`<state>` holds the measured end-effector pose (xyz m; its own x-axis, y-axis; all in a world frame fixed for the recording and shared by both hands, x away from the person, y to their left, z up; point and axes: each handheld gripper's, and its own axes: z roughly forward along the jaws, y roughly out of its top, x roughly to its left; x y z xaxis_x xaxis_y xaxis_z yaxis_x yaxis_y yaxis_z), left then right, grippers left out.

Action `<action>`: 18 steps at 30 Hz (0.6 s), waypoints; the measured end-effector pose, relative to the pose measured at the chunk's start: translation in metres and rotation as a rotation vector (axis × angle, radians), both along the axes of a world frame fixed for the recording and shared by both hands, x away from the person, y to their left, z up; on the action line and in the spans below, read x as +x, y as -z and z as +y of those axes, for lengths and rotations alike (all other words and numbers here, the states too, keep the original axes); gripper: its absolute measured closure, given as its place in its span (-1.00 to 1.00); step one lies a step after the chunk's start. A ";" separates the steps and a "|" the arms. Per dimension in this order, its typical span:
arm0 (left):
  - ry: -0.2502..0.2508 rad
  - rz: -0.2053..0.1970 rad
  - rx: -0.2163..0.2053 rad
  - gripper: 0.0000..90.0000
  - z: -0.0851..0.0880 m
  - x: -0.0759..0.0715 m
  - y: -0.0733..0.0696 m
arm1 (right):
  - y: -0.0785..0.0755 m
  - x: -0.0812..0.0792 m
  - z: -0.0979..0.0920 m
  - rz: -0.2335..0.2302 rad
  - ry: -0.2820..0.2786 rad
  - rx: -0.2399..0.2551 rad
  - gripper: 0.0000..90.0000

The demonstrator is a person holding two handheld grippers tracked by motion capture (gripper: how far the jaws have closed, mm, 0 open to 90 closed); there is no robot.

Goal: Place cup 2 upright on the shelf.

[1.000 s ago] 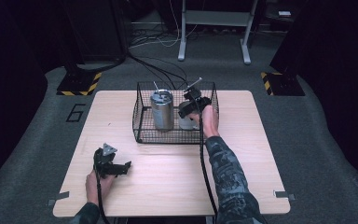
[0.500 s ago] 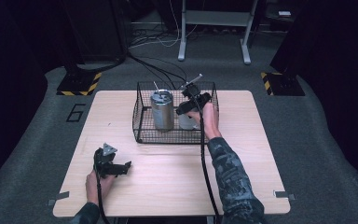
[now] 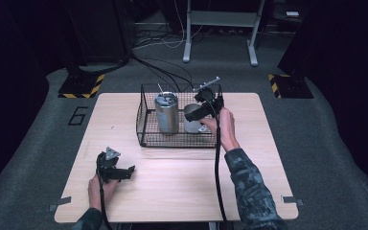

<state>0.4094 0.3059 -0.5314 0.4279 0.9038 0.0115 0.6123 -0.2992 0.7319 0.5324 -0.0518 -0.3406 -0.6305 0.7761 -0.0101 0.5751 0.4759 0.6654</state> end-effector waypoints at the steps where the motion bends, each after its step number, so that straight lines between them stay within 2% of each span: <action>1: 0.000 -0.002 -0.002 -0.94 0.000 0.000 0.000 | -0.002 -0.005 -0.002 -0.006 -0.008 0.004 -0.99; 2: 0.000 -0.002 -0.002 -0.94 0.000 0.000 0.000 | -0.002 -0.005 -0.002 -0.006 -0.008 0.004 -0.99; 3: -0.001 0.001 -0.002 -0.94 0.000 0.000 0.000 | -0.005 -0.015 -0.007 -0.019 -0.025 0.016 -0.99; 4: -0.001 0.001 -0.002 -0.94 0.000 0.000 0.000 | -0.005 -0.015 -0.007 -0.019 -0.025 0.016 -0.99; 8: -0.001 -0.002 -0.003 -0.94 0.000 0.000 0.000 | -0.009 -0.036 -0.017 -0.044 -0.041 0.029 -0.98; 10: -0.001 -0.002 -0.003 -0.94 0.000 0.000 0.000 | -0.009 -0.040 -0.019 -0.050 -0.044 0.031 -0.98; 13: 0.001 -0.002 -0.001 -0.94 0.000 0.000 0.000 | -0.007 -0.060 -0.030 -0.081 -0.058 0.034 -0.97; 15: 0.001 -0.002 -0.001 -0.94 0.000 0.000 0.000 | -0.007 -0.063 -0.032 -0.080 -0.057 0.028 -0.96; 18: 0.003 0.001 -0.002 -0.94 0.000 0.000 0.000 | -0.002 -0.075 -0.041 -0.104 -0.054 0.036 -0.95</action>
